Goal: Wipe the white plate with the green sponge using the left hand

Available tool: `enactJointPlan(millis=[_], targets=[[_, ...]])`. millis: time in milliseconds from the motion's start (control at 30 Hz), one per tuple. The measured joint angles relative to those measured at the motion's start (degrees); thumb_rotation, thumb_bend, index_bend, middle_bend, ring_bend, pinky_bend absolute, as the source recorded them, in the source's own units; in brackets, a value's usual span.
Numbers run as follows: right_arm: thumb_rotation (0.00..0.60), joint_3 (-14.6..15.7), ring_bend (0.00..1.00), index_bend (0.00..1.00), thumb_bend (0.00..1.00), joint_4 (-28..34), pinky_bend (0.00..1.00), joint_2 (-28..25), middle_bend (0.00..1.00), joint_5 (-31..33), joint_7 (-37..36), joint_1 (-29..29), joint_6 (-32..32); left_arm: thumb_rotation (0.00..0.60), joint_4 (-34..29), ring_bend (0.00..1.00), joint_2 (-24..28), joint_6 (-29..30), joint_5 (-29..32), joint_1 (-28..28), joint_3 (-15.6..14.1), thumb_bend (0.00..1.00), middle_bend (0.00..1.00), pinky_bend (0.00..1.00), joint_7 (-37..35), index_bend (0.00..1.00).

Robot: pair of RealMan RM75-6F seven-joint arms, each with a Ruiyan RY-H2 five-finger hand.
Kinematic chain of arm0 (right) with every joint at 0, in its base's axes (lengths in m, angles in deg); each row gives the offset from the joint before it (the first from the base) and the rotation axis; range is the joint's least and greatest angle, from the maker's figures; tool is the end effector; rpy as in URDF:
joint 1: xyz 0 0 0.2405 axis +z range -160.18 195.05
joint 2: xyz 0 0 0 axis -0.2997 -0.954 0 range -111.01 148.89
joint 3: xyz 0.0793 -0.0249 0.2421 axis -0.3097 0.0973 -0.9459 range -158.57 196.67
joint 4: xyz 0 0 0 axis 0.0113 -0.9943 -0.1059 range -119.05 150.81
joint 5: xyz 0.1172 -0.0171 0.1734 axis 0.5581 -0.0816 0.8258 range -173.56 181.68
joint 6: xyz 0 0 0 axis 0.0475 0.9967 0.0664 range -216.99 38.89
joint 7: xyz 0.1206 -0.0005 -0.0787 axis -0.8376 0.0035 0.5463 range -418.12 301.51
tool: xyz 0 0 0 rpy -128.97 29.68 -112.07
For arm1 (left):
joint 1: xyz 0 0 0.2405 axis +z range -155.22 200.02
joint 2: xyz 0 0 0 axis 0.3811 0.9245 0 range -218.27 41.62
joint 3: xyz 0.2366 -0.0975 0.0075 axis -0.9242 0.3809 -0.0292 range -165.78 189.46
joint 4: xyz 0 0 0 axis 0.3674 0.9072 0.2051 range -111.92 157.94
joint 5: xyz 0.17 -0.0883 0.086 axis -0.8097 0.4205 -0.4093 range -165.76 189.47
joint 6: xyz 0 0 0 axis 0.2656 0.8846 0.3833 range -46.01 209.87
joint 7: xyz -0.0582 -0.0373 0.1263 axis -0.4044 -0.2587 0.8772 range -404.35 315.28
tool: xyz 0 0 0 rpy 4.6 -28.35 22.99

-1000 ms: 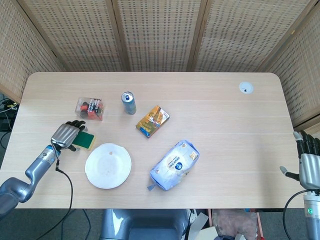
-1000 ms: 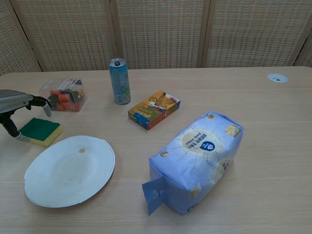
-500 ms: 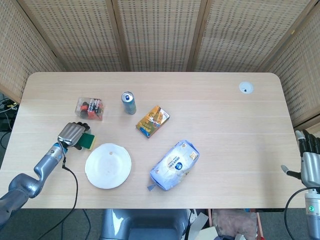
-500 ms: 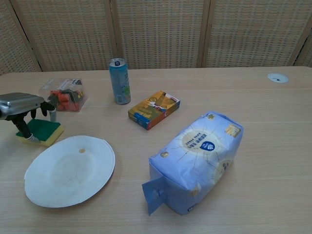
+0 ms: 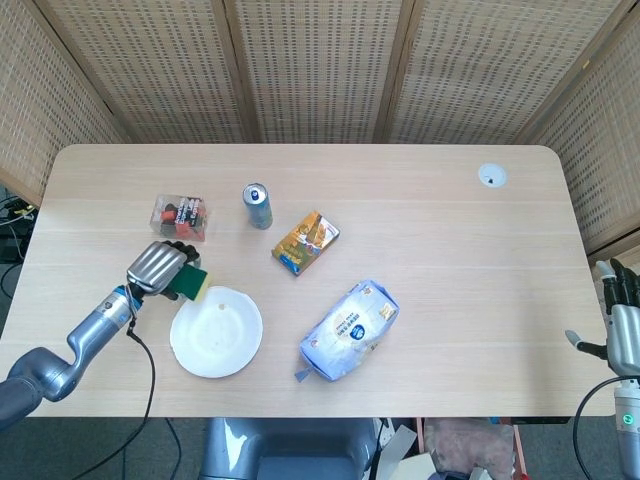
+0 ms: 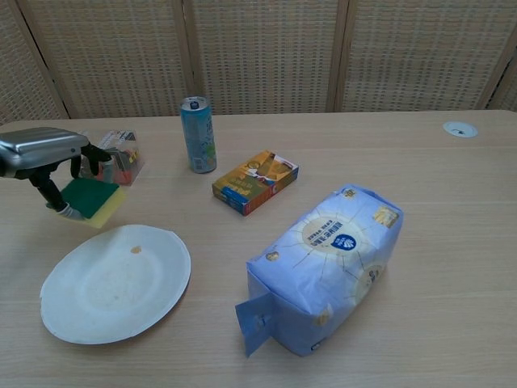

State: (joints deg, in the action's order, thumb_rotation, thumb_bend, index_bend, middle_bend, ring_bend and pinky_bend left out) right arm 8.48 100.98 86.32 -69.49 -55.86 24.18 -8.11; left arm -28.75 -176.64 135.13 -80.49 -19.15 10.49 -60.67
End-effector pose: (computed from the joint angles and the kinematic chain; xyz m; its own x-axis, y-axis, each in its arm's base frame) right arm -0.3452 -0.2179 0.1780 0.4522 0.0739 0.8888 -0.8810 0.1926 0.4322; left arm -0.2584 0.3755 0.0152 0.6239 0.2542 0.7390 0.7393 -0.4988 -0.4525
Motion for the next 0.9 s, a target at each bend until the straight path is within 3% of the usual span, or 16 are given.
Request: enactJointPlan(millis=[133, 300, 600, 900], targets=[[0.6, 0.0, 0.0, 0.0, 0.0, 0.1, 0.0, -0.2, 0.0, -0.1, -0.3, -0.1, 0.1, 0.6, -9.3, 0.34, 1.8, -0.9, -0.4, -1.0, -0.4, 0.0, 0.38, 0.43, 5.4, 0.48], [0.6, 0.2, 0.0, 0.0, 0.0, -0.1, 0.0, -0.1, 0.0, -0.3, 0.0, 0.0, 0.1, 0.6, -13.3, 0.35, 1.5, -4.0, 1.5, -2.1, -0.1, 0.0, 0.38, 0.45, 10.5, 0.48], [0.6, 0.1, 0.0, 0.0, 0.0, -0.3, 0.0, 0.0, 0.0, 0.0, 0.0, 0.1, -0.2, 0.6, -9.6, 0.37, -2.9, -7.5, 4.9, -2.7, 0.5, 0.0, 0.38, 0.46, 4.2, 0.48], [0.6, 0.1, 0.0, 0.0, 0.0, -0.4, 0.0, 0.0, 0.0, 0.2, 0.0, 0.3, -0.5, 0.6, -3.0, 0.37, -7.3, -7.6, 4.1, -2.5, -0.8, 0.0, 0.38, 0.46, -2.0, 0.49]])
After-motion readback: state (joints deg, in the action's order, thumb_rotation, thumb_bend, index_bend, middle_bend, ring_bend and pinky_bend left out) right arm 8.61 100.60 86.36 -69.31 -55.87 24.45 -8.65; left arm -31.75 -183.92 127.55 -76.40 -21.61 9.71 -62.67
